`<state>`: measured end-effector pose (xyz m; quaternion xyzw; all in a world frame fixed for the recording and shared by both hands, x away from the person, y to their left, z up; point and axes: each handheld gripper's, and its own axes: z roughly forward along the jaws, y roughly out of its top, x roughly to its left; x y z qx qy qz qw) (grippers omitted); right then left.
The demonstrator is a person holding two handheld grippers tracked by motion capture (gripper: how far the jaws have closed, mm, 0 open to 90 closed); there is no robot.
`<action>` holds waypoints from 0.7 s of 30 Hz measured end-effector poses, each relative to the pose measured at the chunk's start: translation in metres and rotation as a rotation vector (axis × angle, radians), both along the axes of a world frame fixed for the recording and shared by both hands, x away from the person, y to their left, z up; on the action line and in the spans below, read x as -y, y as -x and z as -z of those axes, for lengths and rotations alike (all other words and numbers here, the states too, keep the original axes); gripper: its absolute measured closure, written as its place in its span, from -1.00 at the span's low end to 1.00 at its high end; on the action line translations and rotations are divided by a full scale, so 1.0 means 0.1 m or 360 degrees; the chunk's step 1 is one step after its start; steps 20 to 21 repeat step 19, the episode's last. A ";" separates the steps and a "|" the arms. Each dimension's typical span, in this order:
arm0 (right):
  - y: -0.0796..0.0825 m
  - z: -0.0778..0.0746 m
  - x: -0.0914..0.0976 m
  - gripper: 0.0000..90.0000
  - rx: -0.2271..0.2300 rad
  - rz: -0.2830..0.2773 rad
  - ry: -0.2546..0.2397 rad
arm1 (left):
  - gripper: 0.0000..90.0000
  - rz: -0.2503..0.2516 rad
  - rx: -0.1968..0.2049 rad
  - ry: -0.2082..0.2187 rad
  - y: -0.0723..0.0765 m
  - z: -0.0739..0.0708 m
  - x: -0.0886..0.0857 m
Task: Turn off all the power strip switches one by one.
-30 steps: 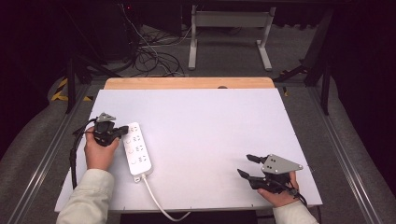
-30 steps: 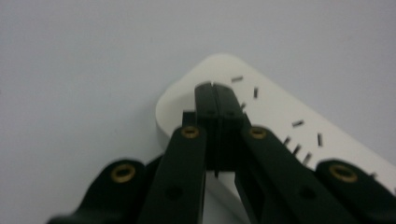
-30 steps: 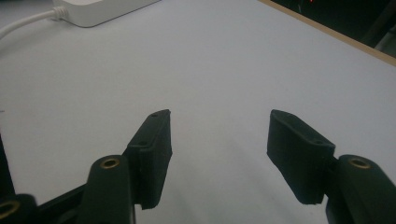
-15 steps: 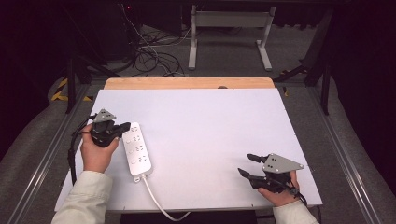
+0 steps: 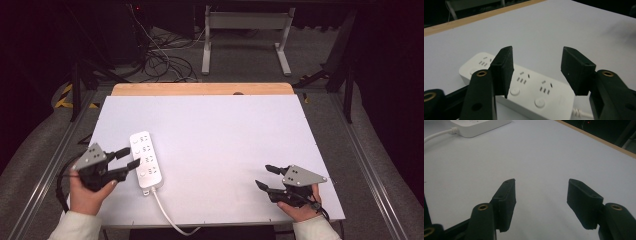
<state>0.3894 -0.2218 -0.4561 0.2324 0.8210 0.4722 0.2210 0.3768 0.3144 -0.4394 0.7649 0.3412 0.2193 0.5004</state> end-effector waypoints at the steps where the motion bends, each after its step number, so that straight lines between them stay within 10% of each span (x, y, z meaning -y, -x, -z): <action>1: 0.00 0.00 0.00 -0.09 0.0006 -0.0002 0.0005 | -0.12 0.0010 0.0019 0.0010 0.06 0.06 -0.03; 11: 0.01 -0.01 -0.01 -0.09 0.0004 0.0003 -0.0003 | -0.24 -0.0011 0.0050 -0.0031 0.27 0.18 -0.01; 21: 0.00 0.00 0.00 -0.09 0.0004 0.0004 -0.0009 | -0.27 -0.0063 -0.0016 0.0100 0.27 0.18 -0.02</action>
